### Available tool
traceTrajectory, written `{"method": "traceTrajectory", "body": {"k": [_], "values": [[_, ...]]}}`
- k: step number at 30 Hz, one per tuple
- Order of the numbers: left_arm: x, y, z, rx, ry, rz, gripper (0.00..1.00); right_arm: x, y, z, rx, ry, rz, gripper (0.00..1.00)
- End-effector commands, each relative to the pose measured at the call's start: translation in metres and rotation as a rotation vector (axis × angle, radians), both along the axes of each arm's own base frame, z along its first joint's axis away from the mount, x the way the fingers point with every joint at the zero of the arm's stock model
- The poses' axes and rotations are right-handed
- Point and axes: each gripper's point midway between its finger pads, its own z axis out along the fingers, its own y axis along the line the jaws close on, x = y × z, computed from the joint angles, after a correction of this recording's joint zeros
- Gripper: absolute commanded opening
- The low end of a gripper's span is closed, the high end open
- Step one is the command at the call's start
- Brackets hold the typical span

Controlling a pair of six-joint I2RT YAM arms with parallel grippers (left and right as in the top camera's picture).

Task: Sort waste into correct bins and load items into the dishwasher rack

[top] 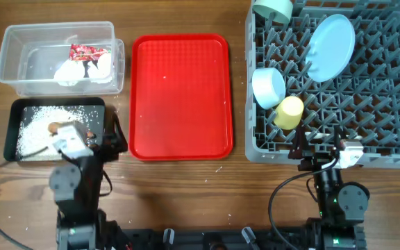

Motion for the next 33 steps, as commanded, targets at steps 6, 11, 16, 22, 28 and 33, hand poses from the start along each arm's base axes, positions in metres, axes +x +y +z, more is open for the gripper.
{"method": "traceTrajectory", "body": {"k": [6, 11, 16, 22, 28, 33], "values": [[-0.021, -0.004, -0.032, 0.029, -0.105, -0.007, 1.0, 0.0, -0.002, 0.002, -0.011, -0.012, -0.01, 1.0], [-0.026, -0.008, -0.028, 0.027, -0.134, -0.028, 1.0, 0.0, -0.002, 0.002, -0.011, -0.012, -0.01, 1.0], [-0.026, -0.008, -0.028, 0.027, -0.133, -0.028, 1.0, 0.0, -0.002, 0.002, -0.011, -0.012, -0.01, 1.0], [-0.026, -0.008, -0.028, 0.027, -0.133, -0.028, 1.0, 0.0, -0.002, 0.002, -0.011, -0.012, -0.01, 1.0], [-0.026, -0.008, -0.028, 0.027, -0.133, -0.028, 1.0, 0.0, -0.002, 0.002, -0.011, -0.012, -0.01, 1.0], [-0.026, -0.008, -0.028, 0.027, -0.133, -0.028, 1.0, 0.0, -0.002, 0.003, -0.011, -0.013, -0.01, 1.0]]}}
